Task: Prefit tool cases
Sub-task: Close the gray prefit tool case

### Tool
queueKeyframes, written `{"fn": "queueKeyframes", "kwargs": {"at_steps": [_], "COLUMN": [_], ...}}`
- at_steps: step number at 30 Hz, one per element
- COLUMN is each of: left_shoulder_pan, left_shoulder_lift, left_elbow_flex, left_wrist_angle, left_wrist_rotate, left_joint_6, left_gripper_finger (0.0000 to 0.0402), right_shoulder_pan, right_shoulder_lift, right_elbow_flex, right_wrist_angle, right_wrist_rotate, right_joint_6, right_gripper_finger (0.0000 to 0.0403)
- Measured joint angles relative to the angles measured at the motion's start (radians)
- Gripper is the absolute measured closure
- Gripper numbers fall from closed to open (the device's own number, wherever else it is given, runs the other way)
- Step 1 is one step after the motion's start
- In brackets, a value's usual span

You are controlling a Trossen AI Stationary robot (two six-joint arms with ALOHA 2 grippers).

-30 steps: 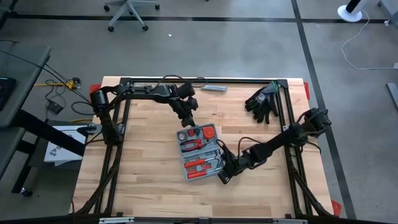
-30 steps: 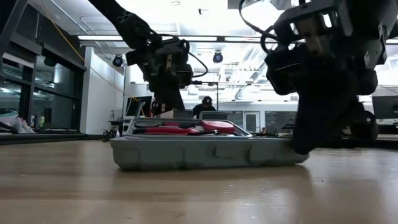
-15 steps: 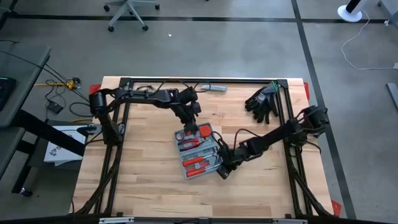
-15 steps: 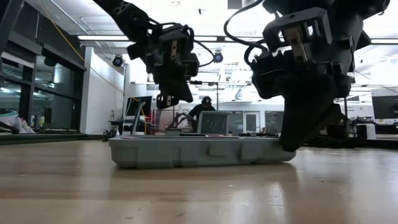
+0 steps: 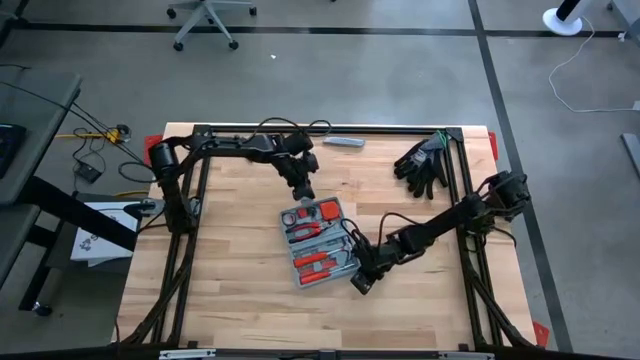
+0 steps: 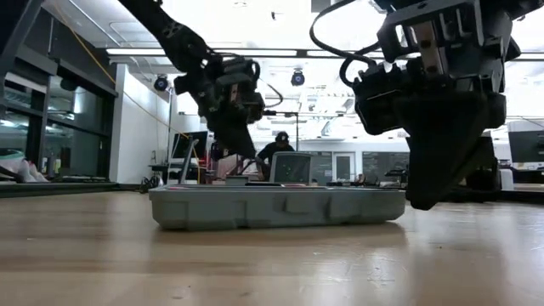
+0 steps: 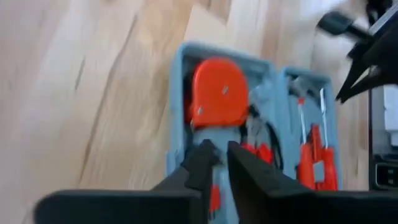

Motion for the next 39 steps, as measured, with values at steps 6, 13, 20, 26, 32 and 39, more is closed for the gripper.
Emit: {"fn": "queueKeyframes", "kwargs": {"at_steps": [6,13,20,26,32,39], "left_shoulder_pan": [0.010,0.010,0.037,0.046,0.025,0.020], "left_shoulder_lift": [0.048,0.076,0.081,0.084,0.098,0.101], "left_elbow_flex": [0.000,0.000,-0.001,0.000,-0.001,0.000], "left_wrist_angle": [-0.029,-0.048,-0.077,-0.089,-0.063,-0.058], "left_wrist_rotate": [0.002,-0.050,-0.047,-0.007,-0.010,-0.016], "left_joint_6": [0.035,0.035,0.053,0.060,0.064,0.057], "left_gripper_finger": [0.0262,0.0197,0.0195,0.0202,0.0222,0.0330], "right_shoulder_pan": [-0.006,-0.009,-0.008,-0.008,-0.008,-0.008], "right_shoulder_lift": [0.000,0.000,0.000,0.000,0.000,0.000], "right_elbow_flex": [0.000,0.000,0.000,0.000,0.000,0.000], "right_wrist_angle": [0.000,-0.002,-0.005,-0.005,-0.005,0.001], "right_wrist_rotate": [0.009,0.009,0.008,0.008,0.008,0.008], "right_joint_6": [0.003,-0.005,-0.005,-0.007,-0.008,-0.013], "right_gripper_finger": [0.0403,0.0403,0.0403,0.0403,0.0403,0.0403]}}
